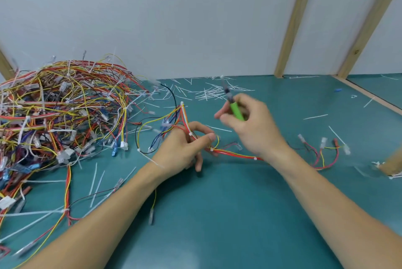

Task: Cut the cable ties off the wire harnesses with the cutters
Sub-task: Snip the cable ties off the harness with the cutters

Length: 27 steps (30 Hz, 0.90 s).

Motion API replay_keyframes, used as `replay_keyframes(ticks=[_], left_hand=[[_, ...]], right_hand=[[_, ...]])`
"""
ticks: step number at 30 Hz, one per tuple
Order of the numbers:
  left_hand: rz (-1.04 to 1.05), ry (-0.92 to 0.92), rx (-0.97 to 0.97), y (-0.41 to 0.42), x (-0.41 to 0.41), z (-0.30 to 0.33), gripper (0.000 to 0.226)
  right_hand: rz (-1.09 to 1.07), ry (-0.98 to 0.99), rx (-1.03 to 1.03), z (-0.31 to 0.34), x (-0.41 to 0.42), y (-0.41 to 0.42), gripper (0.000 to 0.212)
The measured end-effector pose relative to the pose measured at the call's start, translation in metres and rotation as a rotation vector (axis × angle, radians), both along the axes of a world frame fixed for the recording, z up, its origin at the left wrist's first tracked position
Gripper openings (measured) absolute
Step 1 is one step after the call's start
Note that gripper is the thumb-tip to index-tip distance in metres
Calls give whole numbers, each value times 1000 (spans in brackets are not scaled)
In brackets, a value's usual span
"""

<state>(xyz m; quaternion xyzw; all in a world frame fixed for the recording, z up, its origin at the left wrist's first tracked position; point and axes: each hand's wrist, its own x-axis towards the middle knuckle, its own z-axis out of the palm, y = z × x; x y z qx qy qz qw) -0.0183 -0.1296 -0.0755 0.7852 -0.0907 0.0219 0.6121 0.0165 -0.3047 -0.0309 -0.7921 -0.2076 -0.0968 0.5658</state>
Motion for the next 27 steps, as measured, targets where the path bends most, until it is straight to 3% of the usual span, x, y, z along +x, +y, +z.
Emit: replay_keyframes(ticks=[3,9,14,15,18,24,27], left_hand=[[13,1,-4,2,0,1,23],[151,-25,-2,8,3,2,28],[129,-30,-132,8,3,6,18],[113,-40,-140,6,2,7,25],[80,-111,-50,6,1,7,43],[-62,-278,330,0,-5,2,36],[-35,-260,238,-3,-7,4,40]], right_hand=[[93,104,-120,-13,-3,7,25],[192,156,-89,-12,-3,3,27],[128,-6,-194,-21,-9,11,24],[105,-29,-188,-21,-8,11,23],[59,-52,-172,-19,-6,7,25],[10,-102,-120,-17,-9,9,23],[-50,-52,58,-16,-5,9,23]])
